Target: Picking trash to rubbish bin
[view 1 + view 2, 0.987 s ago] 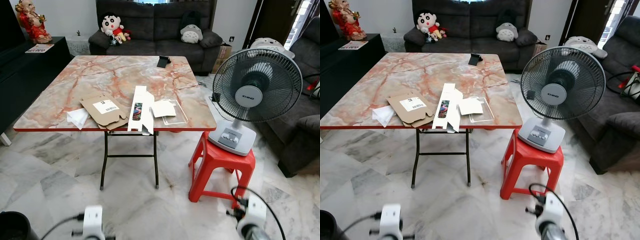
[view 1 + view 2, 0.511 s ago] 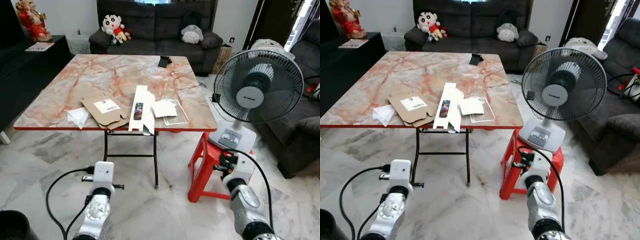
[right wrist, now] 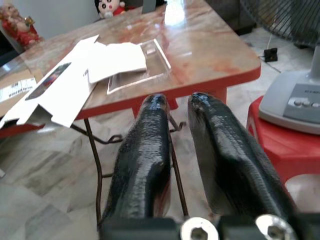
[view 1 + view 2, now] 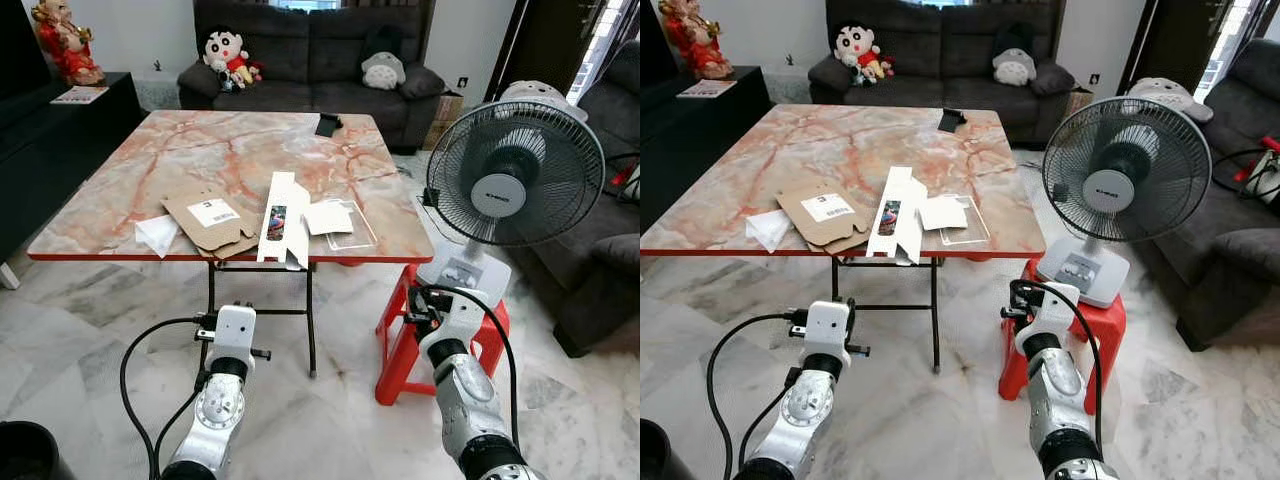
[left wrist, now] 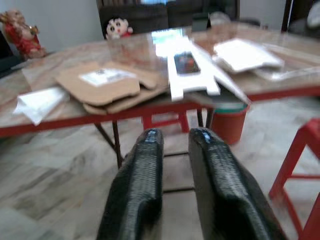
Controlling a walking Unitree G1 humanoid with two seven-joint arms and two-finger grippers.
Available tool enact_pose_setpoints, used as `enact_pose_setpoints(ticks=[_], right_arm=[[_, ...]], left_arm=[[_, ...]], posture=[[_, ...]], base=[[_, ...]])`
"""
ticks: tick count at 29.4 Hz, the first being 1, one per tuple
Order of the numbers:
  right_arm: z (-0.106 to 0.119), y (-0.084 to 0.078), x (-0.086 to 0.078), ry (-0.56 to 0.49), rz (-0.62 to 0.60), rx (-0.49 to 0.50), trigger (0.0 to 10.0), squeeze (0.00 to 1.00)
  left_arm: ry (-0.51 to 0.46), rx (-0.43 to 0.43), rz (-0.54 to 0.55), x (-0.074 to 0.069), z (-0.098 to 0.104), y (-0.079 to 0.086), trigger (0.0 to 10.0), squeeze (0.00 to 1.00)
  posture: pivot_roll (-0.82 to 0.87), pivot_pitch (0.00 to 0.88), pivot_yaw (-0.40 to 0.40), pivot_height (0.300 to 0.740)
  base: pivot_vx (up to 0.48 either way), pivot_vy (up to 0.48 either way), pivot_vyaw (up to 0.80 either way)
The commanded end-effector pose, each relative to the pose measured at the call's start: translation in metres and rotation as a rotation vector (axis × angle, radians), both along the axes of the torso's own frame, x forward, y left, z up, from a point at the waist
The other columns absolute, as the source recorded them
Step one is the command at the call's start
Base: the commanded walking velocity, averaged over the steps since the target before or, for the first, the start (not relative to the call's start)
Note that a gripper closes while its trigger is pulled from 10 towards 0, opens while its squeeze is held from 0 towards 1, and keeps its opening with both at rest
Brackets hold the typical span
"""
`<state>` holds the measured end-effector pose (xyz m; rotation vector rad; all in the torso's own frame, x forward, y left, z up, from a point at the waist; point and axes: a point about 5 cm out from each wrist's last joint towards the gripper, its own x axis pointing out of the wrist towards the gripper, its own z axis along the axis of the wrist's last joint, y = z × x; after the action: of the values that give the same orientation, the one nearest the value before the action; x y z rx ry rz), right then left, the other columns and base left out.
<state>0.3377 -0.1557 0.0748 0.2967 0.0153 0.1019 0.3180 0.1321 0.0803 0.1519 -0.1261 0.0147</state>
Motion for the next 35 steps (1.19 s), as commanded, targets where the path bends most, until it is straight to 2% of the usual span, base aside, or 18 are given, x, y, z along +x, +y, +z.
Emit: enact_pose_setpoints(ticks=[1,7,17,35], right_arm=[[0.006,0.002,0.003,-0.02,0.008,-0.005,10.0,1.0],[0.012,0.006,0.005,-0.039,0.022,0.008,10.0,1.0],[0.015,0.016,0.006,-0.046,0.047,0.007,10.0,1.0],[0.014,0.017,0.006,-0.039,0.048,0.015,10.0,1.0]], left_arm=[[-0.01,-0.012,-0.017,0.002,0.006,-0.004,10.0,1.0],[-0.039,-0.031,-0.032,0.006,0.015,-0.008,10.0,1.0],[-0.035,-0.037,-0.031,0.007,0.018,-0.007,10.0,1.0],[-0.015,-0.058,-0.049,0.009,0.02,-0.008,10.0,1.0]], posture=[[-0.04,0.0,-0.059,0.74],[-0.04,0.0,-0.063,0.74],[-0.03,0.0,-0.064,0.74],[-0.03,0.0,-0.06,0.74]], base=[[0.0,0.0,0.0],[0.0,0.0,0.0],[0.0,0.0,0.0],[0.0,0.0,0.0]])
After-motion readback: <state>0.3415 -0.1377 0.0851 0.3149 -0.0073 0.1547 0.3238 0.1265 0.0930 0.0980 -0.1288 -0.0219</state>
